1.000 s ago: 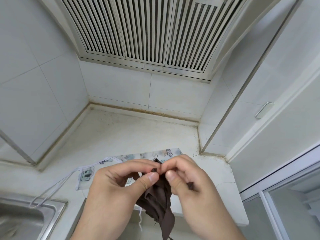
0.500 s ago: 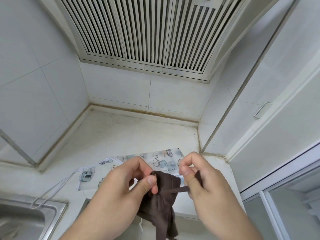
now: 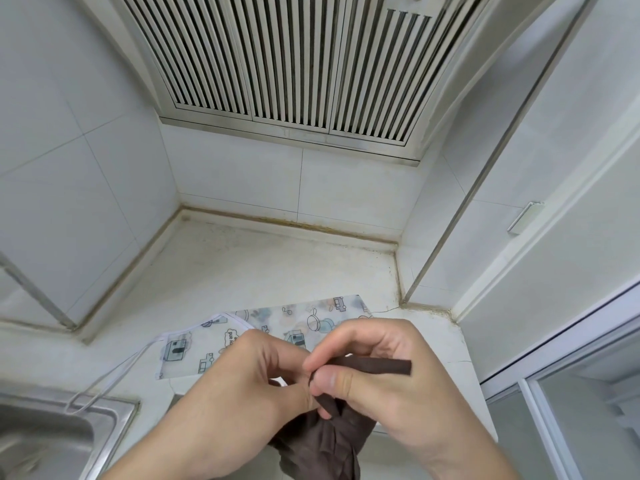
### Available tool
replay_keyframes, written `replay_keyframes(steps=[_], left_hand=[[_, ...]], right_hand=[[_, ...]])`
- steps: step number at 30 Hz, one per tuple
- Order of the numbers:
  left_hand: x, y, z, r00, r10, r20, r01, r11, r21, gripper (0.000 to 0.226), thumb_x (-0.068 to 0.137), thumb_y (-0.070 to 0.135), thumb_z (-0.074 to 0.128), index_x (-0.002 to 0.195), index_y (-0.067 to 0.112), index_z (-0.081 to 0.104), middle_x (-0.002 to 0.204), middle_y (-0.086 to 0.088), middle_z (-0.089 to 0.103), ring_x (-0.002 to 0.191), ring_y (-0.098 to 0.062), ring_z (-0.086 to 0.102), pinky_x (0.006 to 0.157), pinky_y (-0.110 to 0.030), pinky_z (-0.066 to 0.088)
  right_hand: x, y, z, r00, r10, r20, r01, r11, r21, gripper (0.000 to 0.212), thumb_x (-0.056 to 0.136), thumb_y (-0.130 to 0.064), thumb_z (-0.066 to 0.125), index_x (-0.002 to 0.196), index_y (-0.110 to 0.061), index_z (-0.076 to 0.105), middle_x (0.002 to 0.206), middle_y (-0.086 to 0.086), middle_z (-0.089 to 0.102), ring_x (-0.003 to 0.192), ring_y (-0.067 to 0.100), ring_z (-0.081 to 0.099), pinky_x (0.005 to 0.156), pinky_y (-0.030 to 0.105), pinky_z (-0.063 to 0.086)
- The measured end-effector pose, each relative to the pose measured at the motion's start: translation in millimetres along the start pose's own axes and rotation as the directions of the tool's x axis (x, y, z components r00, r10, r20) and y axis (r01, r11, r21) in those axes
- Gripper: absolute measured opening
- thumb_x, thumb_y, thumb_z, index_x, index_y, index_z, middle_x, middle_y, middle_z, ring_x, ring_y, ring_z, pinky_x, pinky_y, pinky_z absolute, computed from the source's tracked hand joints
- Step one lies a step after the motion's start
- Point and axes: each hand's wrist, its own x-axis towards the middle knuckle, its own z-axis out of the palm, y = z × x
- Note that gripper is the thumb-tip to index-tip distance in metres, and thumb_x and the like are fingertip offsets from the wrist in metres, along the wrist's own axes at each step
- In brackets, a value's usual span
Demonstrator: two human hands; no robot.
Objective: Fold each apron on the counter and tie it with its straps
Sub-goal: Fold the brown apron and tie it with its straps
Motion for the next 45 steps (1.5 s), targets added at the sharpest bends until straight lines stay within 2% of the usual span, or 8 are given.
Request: replay_keyframes(steps=[7, 14, 19, 25, 28, 32, 38, 45], left_hand=[[1, -9, -5, 1.0, -0.004, 0.031, 0.006, 0.997, -0.079, 0.024, 0.101, 0.031, 0.066, 0.087, 0.018, 0.08, 0.093, -0.011, 0.078, 0.094, -0.045, 0.07, 0.087, -0.062, 0.054], [2, -12, -6, 0.996, 0.064, 0.061, -0.051, 0.979, -0.198, 0.028, 0.097, 0.037, 0.072, 0.079, 0.017, 0.08, 0.078, -0.003, 0.073, 0.071, -0.014, 0.059, 0.07, -0.027, 0.037], [3, -11, -2, 0.993, 0.092, 0.07, -0.071, 0.964, -0.256, 0.039, 0.094, 0.053, 0.071, 0.093, 0.015, 0.082, 0.087, -0.035, 0.062, 0.072, -0.037, 0.054, 0.074, -0.04, 0.031], [7, -7, 12, 0.999, 0.046, -0.001, -0.044, 0.94, -0.339, 0.043, 0.091, 0.05, 0.07, 0.08, 0.009, 0.078, 0.068, -0.023, 0.052, 0.064, -0.029, 0.035, 0.064, -0.041, 0.023], [9, -9, 13, 0.999, 0.031, -0.033, -0.041, 0.928, -0.37, 0.041, 0.088, 0.047, 0.07, 0.08, 0.007, 0.077, 0.074, -0.025, 0.063, 0.065, -0.022, 0.042, 0.067, -0.034, 0.03], [9, -10, 13, 0.998, 0.006, -0.063, -0.029, 0.929, -0.37, 0.037, 0.086, 0.047, 0.069, 0.084, 0.012, 0.081, 0.083, -0.014, 0.076, 0.071, -0.021, 0.053, 0.073, -0.037, 0.038], [9, -7, 16, 0.998, 0.001, -0.07, -0.026, 0.932, -0.36, 0.034, 0.084, 0.044, 0.068, 0.076, 0.014, 0.08, 0.082, -0.015, 0.076, 0.064, -0.011, 0.058, 0.064, -0.021, 0.042], [8, -4, 19, 0.99, -0.018, -0.137, -0.042, 0.905, -0.424, 0.037, 0.083, 0.045, 0.073, 0.086, 0.009, 0.08, 0.074, -0.011, 0.073, 0.068, -0.023, 0.049, 0.07, -0.04, 0.033]], right_hand=[[2, 7, 12, 0.979, 0.019, -0.203, -0.007, 0.998, 0.06, 0.014, 0.081, 0.007, 0.082, 0.081, -0.007, 0.082, 0.067, 0.016, 0.073, 0.04, 0.012, 0.054, 0.044, 0.019, 0.038], [0, 8, 6, 0.961, 0.022, -0.277, -0.017, 1.0, 0.02, 0.015, 0.082, 0.005, 0.082, 0.082, -0.01, 0.082, 0.071, 0.02, 0.074, 0.046, 0.023, 0.054, 0.041, 0.025, 0.04], [0, 5, 6, 0.947, -0.022, -0.32, -0.007, 0.996, -0.087, 0.017, 0.081, 0.002, 0.083, 0.079, -0.015, 0.083, 0.069, 0.011, 0.076, 0.048, 0.015, 0.06, 0.043, 0.018, 0.042], [0, 8, -1, 0.983, 0.001, -0.185, -0.011, 0.999, -0.051, 0.054, 0.092, 0.0, 0.075, 0.131, -0.036, 0.067, 0.128, -0.005, 0.073, 0.071, 0.018, 0.064, 0.054, 0.019, 0.046], [-3, 15, -3, 0.943, -0.002, -0.334, -0.005, 1.0, -0.02, 0.048, 0.095, 0.009, 0.066, 0.113, -0.035, 0.068, 0.115, -0.002, 0.073, 0.063, 0.022, 0.063, 0.056, 0.029, 0.05], [-10, 17, -1, 0.945, -0.111, -0.309, -0.004, 0.937, -0.349, 0.036, 0.089, 0.003, 0.074, 0.09, -0.032, 0.078, 0.098, -0.003, 0.073, 0.084, 0.02, 0.074, 0.082, 0.029, 0.057], [-13, 17, 1, 0.898, -0.351, -0.265, 0.11, 0.764, -0.636, 0.029, 0.08, 0.0, 0.08, 0.074, -0.027, 0.073, 0.091, -0.008, 0.07, 0.079, 0.018, 0.072, 0.071, 0.031, 0.055], [-11, 23, 3, 0.885, -0.352, -0.304, 0.091, 0.773, -0.628, 0.021, 0.081, -0.009, 0.063, 0.075, -0.029, 0.058, 0.091, -0.008, 0.063, 0.088, 0.017, 0.065, 0.076, 0.024, 0.049]])
